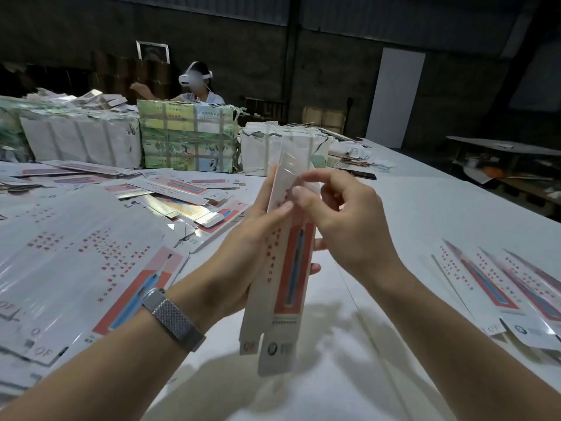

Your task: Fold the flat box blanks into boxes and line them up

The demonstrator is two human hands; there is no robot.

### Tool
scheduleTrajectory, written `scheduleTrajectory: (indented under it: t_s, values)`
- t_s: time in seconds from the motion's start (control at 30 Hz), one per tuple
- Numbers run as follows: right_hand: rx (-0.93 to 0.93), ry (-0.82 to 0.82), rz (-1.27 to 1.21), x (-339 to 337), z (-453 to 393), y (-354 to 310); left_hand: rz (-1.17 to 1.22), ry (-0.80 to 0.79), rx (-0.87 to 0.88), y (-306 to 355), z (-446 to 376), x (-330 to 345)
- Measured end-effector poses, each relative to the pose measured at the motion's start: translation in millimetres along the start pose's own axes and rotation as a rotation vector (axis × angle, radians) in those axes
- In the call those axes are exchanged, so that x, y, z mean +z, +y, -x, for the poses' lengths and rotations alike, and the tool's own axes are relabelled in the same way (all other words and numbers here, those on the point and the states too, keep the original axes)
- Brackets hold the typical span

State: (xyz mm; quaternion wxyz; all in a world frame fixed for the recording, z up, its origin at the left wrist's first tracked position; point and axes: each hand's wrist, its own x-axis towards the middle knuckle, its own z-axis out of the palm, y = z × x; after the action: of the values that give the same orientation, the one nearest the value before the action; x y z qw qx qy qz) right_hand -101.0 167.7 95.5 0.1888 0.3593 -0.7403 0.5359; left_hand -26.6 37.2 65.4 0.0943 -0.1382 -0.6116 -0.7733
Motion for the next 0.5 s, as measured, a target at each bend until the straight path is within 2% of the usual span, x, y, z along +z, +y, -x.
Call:
scheduleTrajectory:
  t_s: [0.1, 0.2, 0.33, 0.4, 0.5]
  values:
    - [0.076, -0.059, -0.107, -6.5, -4.1, -3.0, -0.046, -0.065, -0.025, 5.0, -7.6, 2.9]
    - [0.070, -0.131, 0.002, -17.9, -11.1, -5.3, -0.053, -0.079, -0.067, 8.5, -15.5, 7.6]
    - [0.054, -0.253, 0.069, -32.5, -17.5, -5.9, -0.207, -0.101, -0.050, 12.8, -12.4, 3.9]
    - [0.033, -0.304, -0.033, -34.8, -16.9, -5.3, -0.256, -0.077, -0.029, 15.0, -8.9, 2.4]
    - [0.102, -0.350, -0.211, -30.2, -13.2, -4.0, -0.406, -0.045, -0.059, 16.1, -0.7, -0.3]
